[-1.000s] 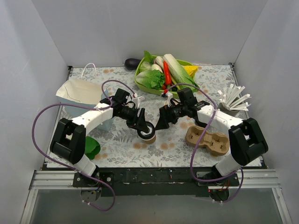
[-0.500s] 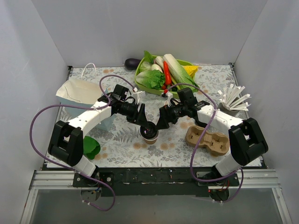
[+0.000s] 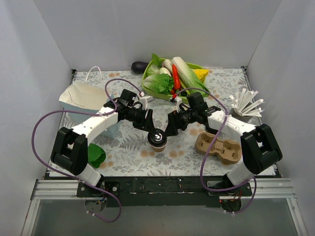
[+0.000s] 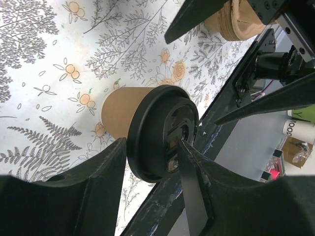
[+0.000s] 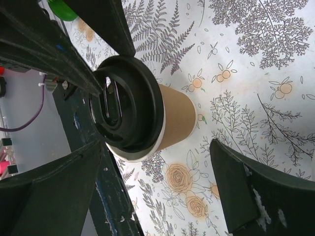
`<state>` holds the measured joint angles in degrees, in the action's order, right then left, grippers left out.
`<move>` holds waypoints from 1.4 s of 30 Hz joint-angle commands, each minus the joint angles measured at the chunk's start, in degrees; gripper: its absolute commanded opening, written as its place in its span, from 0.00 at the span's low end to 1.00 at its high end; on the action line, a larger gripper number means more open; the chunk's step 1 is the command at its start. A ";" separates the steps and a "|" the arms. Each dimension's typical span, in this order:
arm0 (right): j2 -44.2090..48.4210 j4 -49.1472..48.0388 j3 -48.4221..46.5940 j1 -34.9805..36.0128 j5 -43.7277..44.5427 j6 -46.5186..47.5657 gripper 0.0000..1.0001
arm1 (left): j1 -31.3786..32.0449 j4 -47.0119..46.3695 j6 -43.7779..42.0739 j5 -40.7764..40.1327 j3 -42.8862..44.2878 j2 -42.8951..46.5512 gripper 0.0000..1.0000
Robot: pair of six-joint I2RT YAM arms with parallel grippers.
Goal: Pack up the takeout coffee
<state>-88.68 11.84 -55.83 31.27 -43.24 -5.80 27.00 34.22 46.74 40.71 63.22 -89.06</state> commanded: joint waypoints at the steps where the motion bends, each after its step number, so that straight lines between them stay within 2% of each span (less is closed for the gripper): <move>1: -0.88 -1.55 -2.35 0.37 -0.79 0.18 0.98 | 1.64 -1.35 -0.42 1.83 0.33 0.99 0.44; 24: -2.37 -1.82 -2.70 0.37 -2.90 0.18 0.98 | 2.70 -0.99 -2.09 -0.54 -2.31 0.46 0.45; 42: -2.55 -1.64 -1.38 0.37 -4.13 1.41 0.98 | 4.64 -1.26 -2.71 -2.04 -1.17 -1.03 0.45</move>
<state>-90.80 11.77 -56.25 31.27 -45.34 -5.65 31.38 33.85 44.93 39.38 61.32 -90.02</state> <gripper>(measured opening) 0.981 0.454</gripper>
